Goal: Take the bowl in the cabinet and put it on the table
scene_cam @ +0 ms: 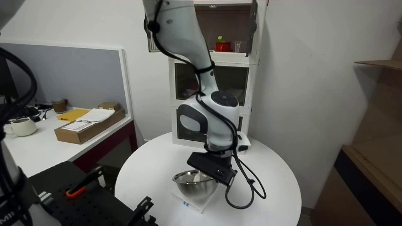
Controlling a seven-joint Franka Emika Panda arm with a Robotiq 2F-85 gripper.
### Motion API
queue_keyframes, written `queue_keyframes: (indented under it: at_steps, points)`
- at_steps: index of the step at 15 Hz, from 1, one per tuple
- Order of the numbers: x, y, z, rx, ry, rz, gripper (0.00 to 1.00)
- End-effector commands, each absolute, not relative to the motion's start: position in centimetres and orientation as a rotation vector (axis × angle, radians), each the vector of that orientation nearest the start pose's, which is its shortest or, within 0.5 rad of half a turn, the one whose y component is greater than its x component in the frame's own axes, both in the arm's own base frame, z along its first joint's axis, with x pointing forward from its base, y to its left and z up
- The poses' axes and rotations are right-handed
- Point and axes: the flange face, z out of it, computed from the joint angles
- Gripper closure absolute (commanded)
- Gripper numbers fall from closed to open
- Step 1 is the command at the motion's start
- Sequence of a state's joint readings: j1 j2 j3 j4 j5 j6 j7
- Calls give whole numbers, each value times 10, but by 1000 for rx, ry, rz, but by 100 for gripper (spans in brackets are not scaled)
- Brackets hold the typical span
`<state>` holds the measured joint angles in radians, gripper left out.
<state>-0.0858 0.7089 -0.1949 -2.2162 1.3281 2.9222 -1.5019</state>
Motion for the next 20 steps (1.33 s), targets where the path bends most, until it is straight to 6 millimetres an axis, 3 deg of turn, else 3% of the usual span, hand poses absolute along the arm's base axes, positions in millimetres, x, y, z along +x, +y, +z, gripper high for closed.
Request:
queue_keyframes:
  at_steps: [1, 3, 8, 14, 15, 20]
  points:
    - [476, -246, 3, -3075, 11, -348, 98]
    - [491, -263, -14, -3051, 6, -397, 98]
    - [514, -295, -32, -2995, -24, -502, 98]
    - [531, -306, -36, -3008, -49, -579, 98]
    - [536, -280, -20, -3025, -52, -593, 98]
    - [556, -249, 5, -3078, -29, -713, 98]
